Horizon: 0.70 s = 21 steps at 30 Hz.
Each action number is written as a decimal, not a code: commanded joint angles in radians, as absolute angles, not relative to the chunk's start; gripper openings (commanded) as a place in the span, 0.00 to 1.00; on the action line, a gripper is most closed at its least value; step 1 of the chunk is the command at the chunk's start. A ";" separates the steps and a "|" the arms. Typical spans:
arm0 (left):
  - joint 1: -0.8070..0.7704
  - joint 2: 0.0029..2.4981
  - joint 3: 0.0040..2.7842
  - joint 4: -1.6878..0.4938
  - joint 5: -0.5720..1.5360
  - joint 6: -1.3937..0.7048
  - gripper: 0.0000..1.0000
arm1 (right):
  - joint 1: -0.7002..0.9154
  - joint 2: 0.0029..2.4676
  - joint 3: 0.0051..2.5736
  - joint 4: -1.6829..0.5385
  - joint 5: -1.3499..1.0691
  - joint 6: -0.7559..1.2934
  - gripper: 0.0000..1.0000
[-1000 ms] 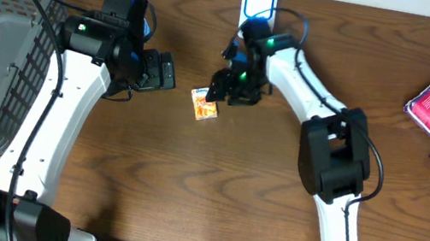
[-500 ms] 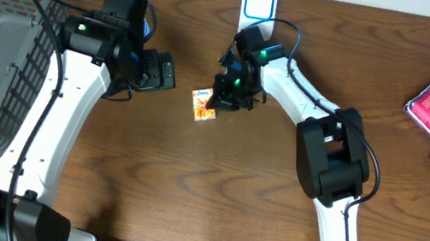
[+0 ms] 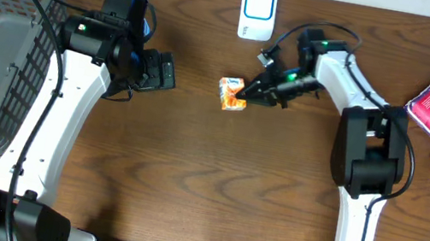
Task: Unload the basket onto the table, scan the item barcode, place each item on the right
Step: 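Reach the right gripper to the orange Kleenex pack and grasp it, then lift the Kleenex pack toward the scanner with the right gripper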
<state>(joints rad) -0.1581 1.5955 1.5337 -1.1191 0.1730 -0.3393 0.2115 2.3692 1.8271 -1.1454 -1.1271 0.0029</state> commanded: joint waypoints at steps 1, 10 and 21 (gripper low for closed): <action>-0.154 1.600 1.539 -1.122 0.163 -0.333 0.98 | 0.205 2.369 1.818 -1.256 -1.271 -0.279 0.01; -0.154 1.600 1.539 -1.122 0.163 -0.333 0.98 | 0.196 2.369 1.818 -1.621 -1.201 -0.838 0.01; -0.154 1.600 1.539 -1.122 0.163 -0.333 0.98 | 0.251 2.369 1.816 -1.702 -1.060 -0.985 0.01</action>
<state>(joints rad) -0.1581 1.5955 1.5337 -1.1191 0.1734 -0.3393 0.2256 2.3692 1.8172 -1.7020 -1.0851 -0.9104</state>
